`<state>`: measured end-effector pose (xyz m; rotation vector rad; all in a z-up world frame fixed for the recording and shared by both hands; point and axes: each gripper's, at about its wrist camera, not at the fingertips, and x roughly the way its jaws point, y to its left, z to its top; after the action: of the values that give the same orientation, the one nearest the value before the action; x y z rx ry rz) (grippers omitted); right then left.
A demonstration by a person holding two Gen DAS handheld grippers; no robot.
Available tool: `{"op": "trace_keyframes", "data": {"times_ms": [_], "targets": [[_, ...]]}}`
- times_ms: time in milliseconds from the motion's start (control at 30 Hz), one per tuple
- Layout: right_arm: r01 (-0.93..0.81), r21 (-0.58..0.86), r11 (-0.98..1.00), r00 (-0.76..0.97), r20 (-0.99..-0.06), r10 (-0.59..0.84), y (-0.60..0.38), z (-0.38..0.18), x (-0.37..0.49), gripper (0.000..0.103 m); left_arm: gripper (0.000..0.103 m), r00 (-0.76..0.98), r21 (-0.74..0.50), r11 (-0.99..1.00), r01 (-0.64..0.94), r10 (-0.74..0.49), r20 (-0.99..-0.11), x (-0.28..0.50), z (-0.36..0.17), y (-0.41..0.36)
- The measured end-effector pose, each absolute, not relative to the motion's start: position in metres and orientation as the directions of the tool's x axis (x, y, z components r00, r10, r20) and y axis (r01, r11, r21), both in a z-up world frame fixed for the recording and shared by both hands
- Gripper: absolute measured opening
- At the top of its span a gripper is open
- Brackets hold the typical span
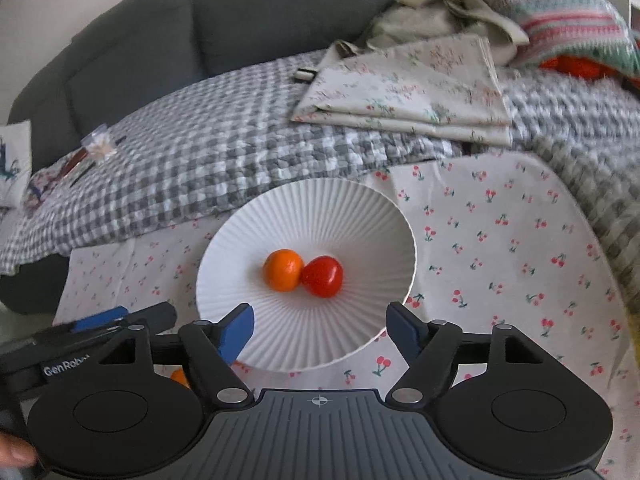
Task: Organize fruits
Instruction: 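Withdraw both tools and move toward the remaining oranges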
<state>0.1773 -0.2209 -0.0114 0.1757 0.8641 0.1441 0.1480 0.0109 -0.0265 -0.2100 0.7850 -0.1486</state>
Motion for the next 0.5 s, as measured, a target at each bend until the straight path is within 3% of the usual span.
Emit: {"op": "trace_keyframes", "data": {"times_ms": [500], "targets": [[-0.201,0.123,0.972,0.651,-0.725,0.226,-0.203,0.004,0.105,0.085,0.087,0.687,-0.280,0.959,0.048,-0.235,-0.687,0.107,-0.019,0.051]]}}
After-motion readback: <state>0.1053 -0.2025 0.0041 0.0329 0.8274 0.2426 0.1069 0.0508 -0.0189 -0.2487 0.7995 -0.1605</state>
